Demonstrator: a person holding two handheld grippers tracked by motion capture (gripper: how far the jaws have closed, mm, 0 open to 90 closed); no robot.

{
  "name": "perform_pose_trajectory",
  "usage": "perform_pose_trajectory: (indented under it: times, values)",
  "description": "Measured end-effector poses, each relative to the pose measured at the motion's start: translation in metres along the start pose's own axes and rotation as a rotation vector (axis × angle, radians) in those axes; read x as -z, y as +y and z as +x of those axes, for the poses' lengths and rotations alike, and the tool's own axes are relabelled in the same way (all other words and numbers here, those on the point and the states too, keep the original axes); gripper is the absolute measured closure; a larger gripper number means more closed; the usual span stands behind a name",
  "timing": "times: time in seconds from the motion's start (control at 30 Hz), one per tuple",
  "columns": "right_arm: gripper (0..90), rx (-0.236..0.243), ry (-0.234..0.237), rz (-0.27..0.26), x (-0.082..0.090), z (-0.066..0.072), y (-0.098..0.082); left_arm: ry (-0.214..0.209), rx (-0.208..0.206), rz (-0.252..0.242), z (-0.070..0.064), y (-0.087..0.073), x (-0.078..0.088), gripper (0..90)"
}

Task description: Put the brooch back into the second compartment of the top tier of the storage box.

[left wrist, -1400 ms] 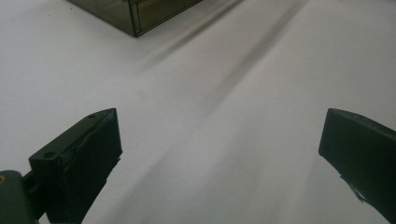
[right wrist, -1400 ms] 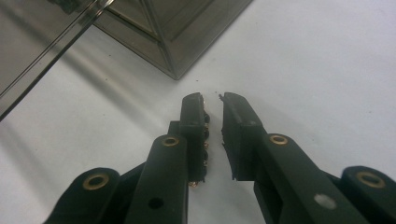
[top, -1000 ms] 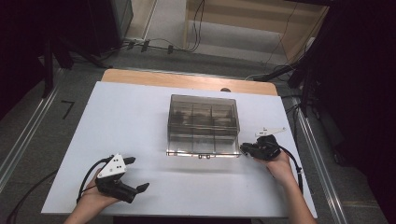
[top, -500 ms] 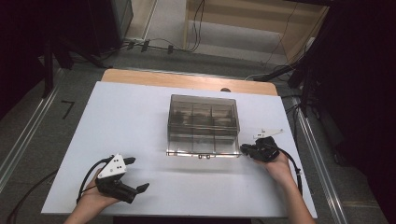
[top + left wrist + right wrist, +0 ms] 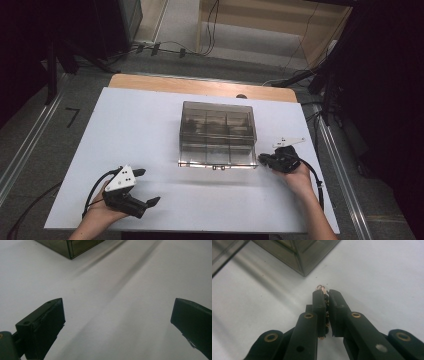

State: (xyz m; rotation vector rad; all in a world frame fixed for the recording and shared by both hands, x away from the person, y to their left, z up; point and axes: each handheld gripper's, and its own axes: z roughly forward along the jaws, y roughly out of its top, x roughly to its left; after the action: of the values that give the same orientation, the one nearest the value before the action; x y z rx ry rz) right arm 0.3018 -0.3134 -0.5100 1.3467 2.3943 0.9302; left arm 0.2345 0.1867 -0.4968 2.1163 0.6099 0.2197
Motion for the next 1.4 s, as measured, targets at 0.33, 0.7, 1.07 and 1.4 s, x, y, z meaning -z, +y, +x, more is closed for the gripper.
perform_pose_trajectory:
  times: [0.33, 0.7, 1.07, 1.4]
  values:
    - [81.8, -0.022, -0.01, -0.044, 0.018, -0.007, 0.0, -0.004, -0.006, 0.004, 0.0, 0.0, 0.0, 0.0]
    - [81.8, -0.026, -0.003, -0.065, 0.034, -0.007, 0.002, -0.003, -0.005, 0.002, 0.0, 0.0, 0.0, 0.0]
    - [81.8, -0.019, 0.016, -0.088, 0.049, -0.005, 0.004, -0.001, -0.003, -0.001, 0.0, 0.0, 0.001, 0.0]
    - [81.8, -0.008, 0.028, -0.11, 0.061, -0.001, 0.008, -0.004, -0.003, 0.0, 0.001, 0.0, 0.001, 0.0]
